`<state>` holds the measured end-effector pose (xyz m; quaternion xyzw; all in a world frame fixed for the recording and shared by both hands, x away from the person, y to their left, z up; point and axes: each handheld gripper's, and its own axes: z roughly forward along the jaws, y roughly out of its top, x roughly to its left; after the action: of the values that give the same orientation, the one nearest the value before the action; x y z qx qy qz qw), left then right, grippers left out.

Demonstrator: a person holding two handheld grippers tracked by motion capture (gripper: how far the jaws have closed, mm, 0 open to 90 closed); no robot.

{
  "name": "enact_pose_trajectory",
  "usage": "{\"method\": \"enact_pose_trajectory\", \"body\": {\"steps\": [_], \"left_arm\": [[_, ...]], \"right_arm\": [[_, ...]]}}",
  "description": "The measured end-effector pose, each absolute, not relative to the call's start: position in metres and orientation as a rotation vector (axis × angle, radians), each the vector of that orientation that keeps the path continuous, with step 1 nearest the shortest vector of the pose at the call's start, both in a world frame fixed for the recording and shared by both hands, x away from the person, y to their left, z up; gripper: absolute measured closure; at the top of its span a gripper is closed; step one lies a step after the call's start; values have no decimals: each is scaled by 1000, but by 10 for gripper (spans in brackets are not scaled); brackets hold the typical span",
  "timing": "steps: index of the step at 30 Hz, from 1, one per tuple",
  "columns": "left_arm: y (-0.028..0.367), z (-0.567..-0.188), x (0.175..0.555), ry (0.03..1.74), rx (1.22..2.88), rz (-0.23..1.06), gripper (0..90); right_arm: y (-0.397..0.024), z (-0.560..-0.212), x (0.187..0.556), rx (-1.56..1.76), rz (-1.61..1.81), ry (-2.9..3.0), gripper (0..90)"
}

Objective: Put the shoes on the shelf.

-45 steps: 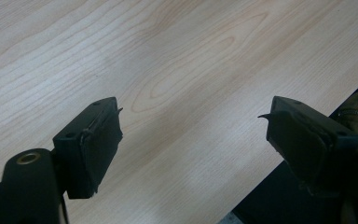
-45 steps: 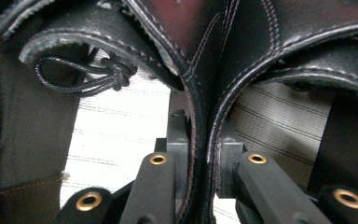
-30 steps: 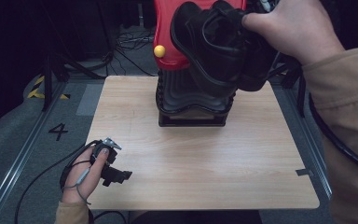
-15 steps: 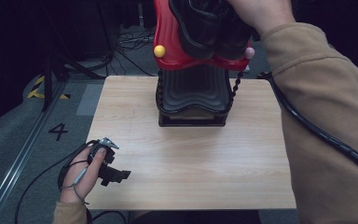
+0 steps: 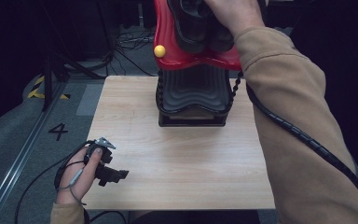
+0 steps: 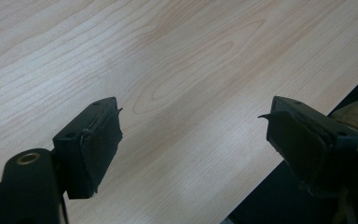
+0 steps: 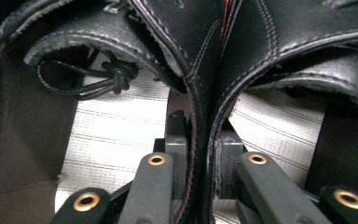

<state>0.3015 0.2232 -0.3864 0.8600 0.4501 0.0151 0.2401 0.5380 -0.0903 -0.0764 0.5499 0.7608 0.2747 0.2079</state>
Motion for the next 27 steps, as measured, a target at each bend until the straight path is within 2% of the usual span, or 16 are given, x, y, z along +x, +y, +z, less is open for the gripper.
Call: {"method": "enact_pose_trajectory", "body": {"steps": [9,17,23,27], "left_arm": [[225,-388,302,1241,2353,41,184],[222,-387,303,1230,2368,40,184],[222,-387,303,1235,2364,44,184],[222,-388,303,1240,2366,42,184]], "right_arm": [[-89,-102,552,1547,781,2066,800],[-92,-104,551,1541,801,2081,775],[-100,-101,549,1578,888,2094,640],[-106,-95,545,1584,952,2085,580]]}}
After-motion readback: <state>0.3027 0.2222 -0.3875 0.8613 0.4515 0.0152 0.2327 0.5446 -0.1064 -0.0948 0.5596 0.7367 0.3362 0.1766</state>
